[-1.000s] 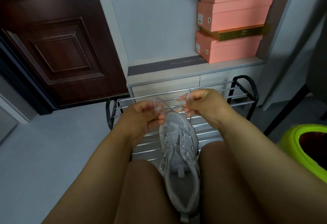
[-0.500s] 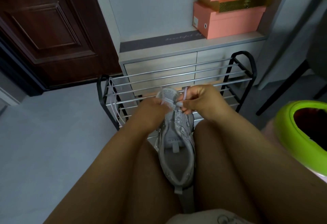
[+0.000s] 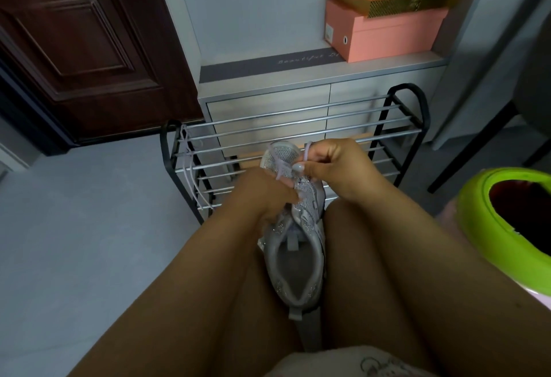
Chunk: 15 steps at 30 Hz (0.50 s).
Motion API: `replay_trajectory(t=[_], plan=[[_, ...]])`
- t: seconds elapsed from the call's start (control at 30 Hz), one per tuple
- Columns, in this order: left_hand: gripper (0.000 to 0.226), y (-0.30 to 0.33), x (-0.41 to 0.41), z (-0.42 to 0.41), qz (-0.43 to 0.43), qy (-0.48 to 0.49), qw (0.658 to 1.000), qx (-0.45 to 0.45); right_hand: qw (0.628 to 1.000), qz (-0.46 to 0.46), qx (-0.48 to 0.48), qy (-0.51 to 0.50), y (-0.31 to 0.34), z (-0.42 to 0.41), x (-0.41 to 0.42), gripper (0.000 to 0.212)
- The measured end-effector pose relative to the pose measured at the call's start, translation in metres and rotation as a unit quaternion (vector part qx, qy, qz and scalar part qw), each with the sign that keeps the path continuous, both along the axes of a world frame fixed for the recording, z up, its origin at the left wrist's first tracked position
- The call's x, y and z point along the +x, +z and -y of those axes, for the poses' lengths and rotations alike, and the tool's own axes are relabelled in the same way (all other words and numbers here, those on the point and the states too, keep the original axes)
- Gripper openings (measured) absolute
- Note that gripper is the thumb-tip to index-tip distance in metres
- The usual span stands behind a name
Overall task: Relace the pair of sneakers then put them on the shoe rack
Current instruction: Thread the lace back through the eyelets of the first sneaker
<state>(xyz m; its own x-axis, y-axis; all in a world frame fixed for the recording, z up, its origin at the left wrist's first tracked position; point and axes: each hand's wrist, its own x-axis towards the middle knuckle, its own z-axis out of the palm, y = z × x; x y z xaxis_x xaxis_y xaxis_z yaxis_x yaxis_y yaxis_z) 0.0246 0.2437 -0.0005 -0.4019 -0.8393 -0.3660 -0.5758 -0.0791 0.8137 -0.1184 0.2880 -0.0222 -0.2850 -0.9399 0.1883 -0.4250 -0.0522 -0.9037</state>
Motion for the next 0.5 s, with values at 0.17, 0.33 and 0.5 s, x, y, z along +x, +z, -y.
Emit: replay_trajectory(t=[0.17, 0.33, 0.5], plan=[[0.016, -0.008, 0.004, -0.009, -0.133, 0.088, 0.978, 0.134, 0.998, -0.054, -0.006, 0.01, 0.001, -0.004, -0.005, 0.017], [0.017, -0.008, 0.005, -0.013, -0.182, 0.099, 0.963, 0.171, 0.999, -0.049, -0.003, 0.021, 0.003, -0.006, -0.005, 0.012], [0.016, -0.005, 0.009, -0.014, -0.197, 0.097, 0.958, 0.186, 0.995, -0.096, -0.017, 0.001, 0.0, -0.004, -0.003, 0.009]])
